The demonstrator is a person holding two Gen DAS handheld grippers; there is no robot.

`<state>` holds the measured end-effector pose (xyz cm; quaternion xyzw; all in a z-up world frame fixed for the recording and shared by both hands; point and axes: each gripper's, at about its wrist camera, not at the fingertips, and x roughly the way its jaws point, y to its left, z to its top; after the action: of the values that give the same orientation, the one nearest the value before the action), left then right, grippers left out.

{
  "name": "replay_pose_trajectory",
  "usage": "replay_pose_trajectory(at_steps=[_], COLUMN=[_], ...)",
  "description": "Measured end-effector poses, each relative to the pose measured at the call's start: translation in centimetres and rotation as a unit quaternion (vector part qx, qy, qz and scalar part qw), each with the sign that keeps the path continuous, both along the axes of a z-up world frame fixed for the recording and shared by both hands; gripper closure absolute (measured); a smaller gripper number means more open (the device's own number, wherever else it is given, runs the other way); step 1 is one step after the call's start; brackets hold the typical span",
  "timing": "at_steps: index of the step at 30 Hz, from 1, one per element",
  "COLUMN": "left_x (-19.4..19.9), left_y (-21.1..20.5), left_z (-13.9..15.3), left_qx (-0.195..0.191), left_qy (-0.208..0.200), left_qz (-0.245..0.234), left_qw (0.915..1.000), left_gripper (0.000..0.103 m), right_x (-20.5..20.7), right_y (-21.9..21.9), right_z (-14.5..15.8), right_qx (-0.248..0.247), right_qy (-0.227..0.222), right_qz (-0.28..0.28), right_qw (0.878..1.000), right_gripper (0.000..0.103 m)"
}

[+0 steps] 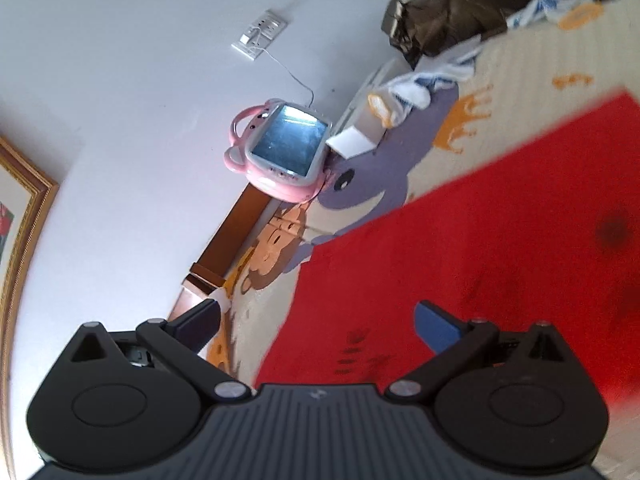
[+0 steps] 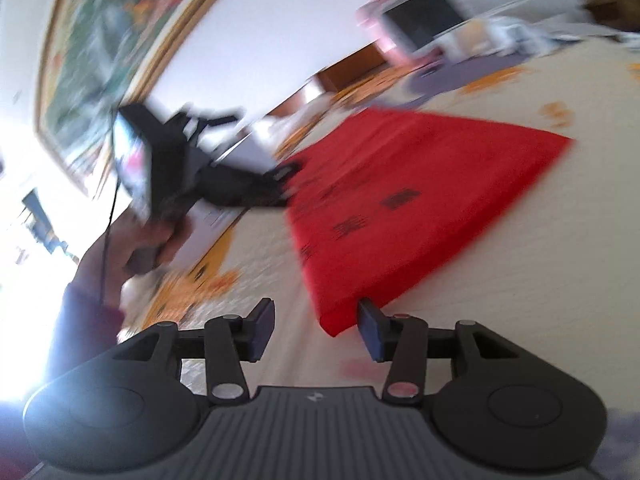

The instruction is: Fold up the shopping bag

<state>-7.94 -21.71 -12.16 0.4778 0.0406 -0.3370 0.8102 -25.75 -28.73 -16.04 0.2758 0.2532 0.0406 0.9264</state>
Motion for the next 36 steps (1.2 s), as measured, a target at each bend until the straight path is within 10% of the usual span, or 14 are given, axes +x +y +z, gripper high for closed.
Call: replay_pose_trajectory(at_steps=[10,21,25,30,36], left_x=[-0.4,0.2,-1.1,-2.9,-2.6], left_y=[0.0,1.3,2.7,1.8,3.2], left_z=[-2.2,-2.2,-1.3,-3.6,-2.6], left_qx=[-0.014,-0.029,-0.052,-0.024,-0.055], left_qy=[0.059,0.101,0.132,0.083,0.117], left_qz=[0.014,0.036,0.017,0.018,0.049], left_qw=[0.998,0.9938,0.9897,0.9961,0.9904], left_gripper=[0.0,0.001,0.001,0.0,0.001], right_x=[1.0,2.1,3.2,2.5,0.4], right_y=[0.3,0.7,-1.0,-0.9,-1.2], right_z=[3.0,6.3,4.3,3.6,6.3], right_qx=[-0.155,-0.322,-0.337,-0.373,-0.423], right_qy=[0.0,0.001,0.065,0.026,-0.035], right_qz=[0.022,0.046,0.088,0.116,0.159], right_qw=[0.988,0.946,0.935,0.92,0.891], right_gripper=[0.05,0.057,0.06,0.048,0.037])
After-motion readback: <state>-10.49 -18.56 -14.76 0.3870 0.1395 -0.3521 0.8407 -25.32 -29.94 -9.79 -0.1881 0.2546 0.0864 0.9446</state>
